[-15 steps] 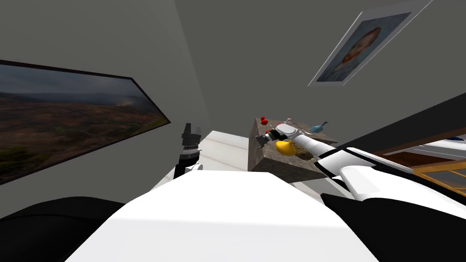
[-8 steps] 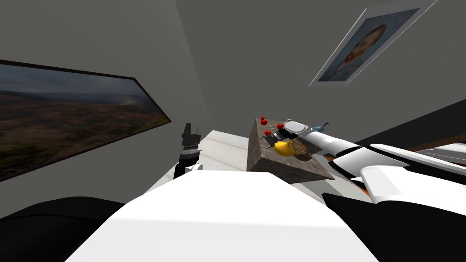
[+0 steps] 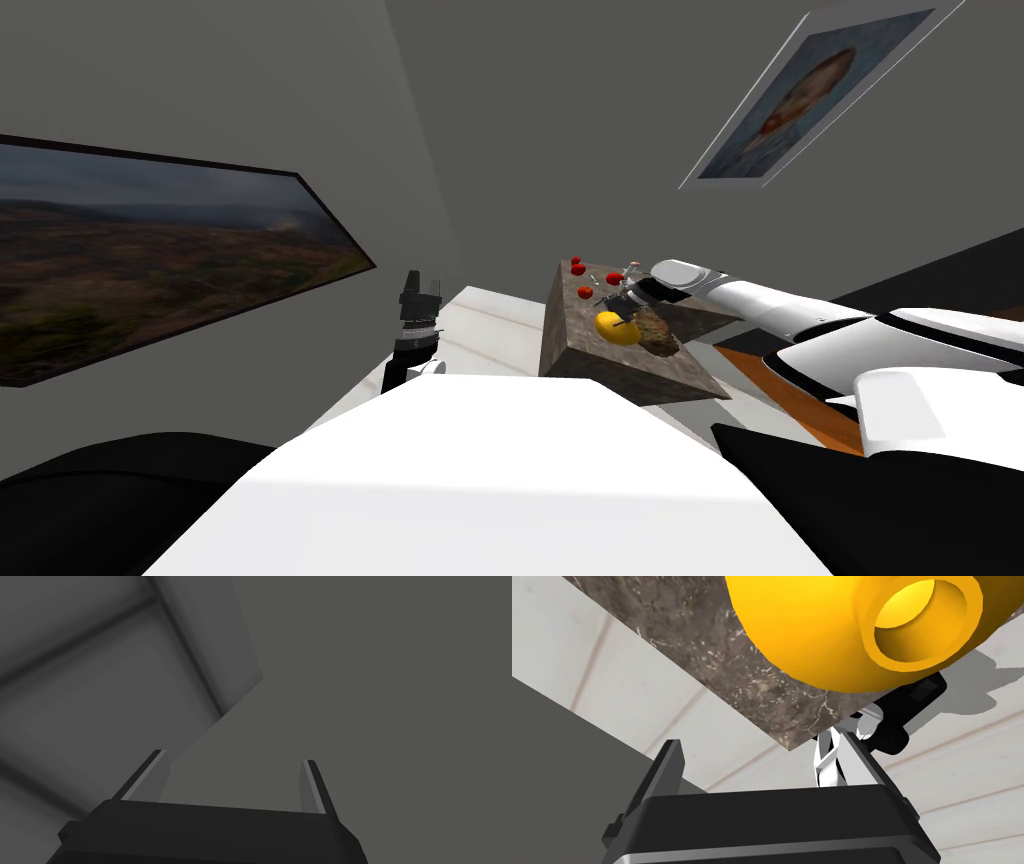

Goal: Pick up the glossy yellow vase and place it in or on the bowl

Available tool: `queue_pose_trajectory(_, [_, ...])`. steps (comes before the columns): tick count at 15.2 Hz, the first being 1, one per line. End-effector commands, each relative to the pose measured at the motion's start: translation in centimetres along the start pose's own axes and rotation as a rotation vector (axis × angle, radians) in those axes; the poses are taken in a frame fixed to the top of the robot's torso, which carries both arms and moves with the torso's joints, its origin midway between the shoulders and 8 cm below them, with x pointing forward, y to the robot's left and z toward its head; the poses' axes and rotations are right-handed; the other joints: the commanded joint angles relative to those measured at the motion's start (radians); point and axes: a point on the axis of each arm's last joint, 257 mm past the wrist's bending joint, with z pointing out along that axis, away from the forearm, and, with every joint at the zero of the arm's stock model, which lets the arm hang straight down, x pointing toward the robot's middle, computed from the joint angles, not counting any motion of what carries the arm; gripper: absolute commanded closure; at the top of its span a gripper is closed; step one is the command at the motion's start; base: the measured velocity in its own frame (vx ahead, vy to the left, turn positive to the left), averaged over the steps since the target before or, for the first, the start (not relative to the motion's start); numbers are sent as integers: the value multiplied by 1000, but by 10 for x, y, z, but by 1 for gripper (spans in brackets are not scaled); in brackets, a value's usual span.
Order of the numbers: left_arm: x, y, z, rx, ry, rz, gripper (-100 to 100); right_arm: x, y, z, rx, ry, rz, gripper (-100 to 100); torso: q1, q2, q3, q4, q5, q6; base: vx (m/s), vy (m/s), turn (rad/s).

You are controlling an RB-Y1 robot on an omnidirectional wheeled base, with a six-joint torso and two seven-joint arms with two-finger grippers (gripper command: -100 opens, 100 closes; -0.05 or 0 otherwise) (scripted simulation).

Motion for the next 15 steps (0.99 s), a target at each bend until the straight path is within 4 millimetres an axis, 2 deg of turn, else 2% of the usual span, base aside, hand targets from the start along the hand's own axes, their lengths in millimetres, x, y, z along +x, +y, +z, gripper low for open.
queue_pose_trajectory(1, [0, 0, 0, 0, 0, 0, 0, 11, 6, -6, -7, 20, 4, -100, 0, 0, 0, 0, 0, 0, -5, -43, 9])
queue_pose_trajectory(2, [0, 0, 0, 0, 0, 0, 0, 28, 17, -18, -22, 63, 15, -100, 1, 0, 0, 0, 0, 0, -3, -48, 23])
queue_pose_trajectory(3, [0, 0, 0, 0, 0, 0, 0, 28, 17, -18, -22, 63, 15, -100, 1, 0, 0, 0, 0, 0, 1, -53, 14])
queue_pose_trajectory(6, [0, 0, 0, 0, 0, 0, 0, 60, 41, -44, -52, 153, 41, -100, 1, -1, 0, 0, 0, 0, 4, -51, 47])
queue_pose_trajectory(9, [0, 0, 0, 0, 0, 0, 0, 60, 40, -41, -52, 146, 38, -100, 4, 0, 0, 0, 1, 0, -7, -7, 23])
queue_pose_trajectory(10, [0, 0, 0, 0, 0, 0, 0, 62, 43, -26, -54, 148, 42, -100, 5, 0, 0, 0, 1, 0, -3, -4, 11])
queue_pose_trajectory(12, [0, 0, 0, 0, 0, 0, 0, 63, 45, -16, -55, 148, 44, -100, 5, 0, 0, 0, 1, -1, -3, -4, 18])
queue_pose_trajectory(13, [0, 0, 0, 0, 0, 0, 0, 63, 45, -22, -56, 146, 44, -100, 5, -1, 0, 0, 1, -1, -1, -1, 11])
queue_pose_trajectory(14, [0, 0, 0, 0, 0, 0, 0, 63, 45, -21, -55, 147, 44, 100, 6, -1, 0, 0, 1, -1, 0, 0, 0])
queue_pose_trajectory(15, [0, 0, 0, 0, 0, 0, 0, 64, 45, -21, -55, 148, 43, 100, 6, -1, 0, 0, 1, 0, 0, 0, 0])
